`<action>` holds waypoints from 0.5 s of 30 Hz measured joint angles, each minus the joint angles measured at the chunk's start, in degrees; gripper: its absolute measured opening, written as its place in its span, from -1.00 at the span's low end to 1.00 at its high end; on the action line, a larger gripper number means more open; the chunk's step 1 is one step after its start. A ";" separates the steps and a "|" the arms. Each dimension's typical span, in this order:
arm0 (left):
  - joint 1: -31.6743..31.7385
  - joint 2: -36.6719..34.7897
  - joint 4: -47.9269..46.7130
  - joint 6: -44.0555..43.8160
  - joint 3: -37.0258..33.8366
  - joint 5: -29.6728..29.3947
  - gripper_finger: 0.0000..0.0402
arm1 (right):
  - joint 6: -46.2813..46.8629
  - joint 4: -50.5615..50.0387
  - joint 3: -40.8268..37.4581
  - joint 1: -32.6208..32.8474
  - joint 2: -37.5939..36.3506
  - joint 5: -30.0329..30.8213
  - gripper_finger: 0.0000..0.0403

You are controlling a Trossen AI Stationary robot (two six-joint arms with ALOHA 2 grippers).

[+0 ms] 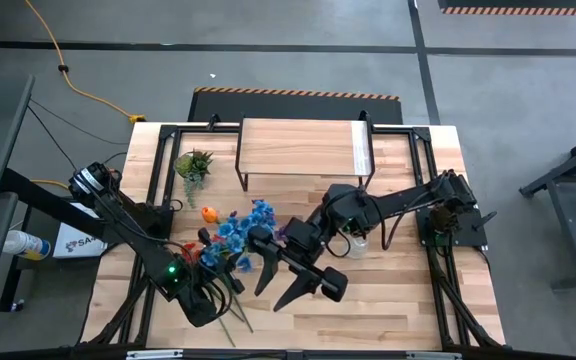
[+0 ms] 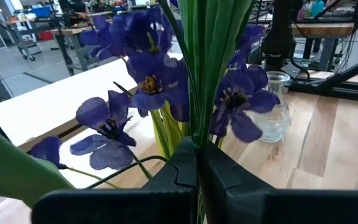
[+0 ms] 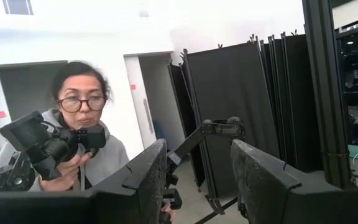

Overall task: Pick and place flowers into a vace then onto a shelf
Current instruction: Put the blue flower into the left transparent flower vase

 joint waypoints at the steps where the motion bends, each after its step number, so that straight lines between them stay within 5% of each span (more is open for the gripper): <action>1: 0.00 0.00 0.00 -0.01 0.00 0.19 -0.82 | 0.00 -0.02 0.00 0.00 0.00 0.00 -0.14; 15: 0.00 0.00 -0.24 -1.23 0.00 0.31 -0.66 | 0.00 0.03 0.00 0.00 0.00 0.00 -0.15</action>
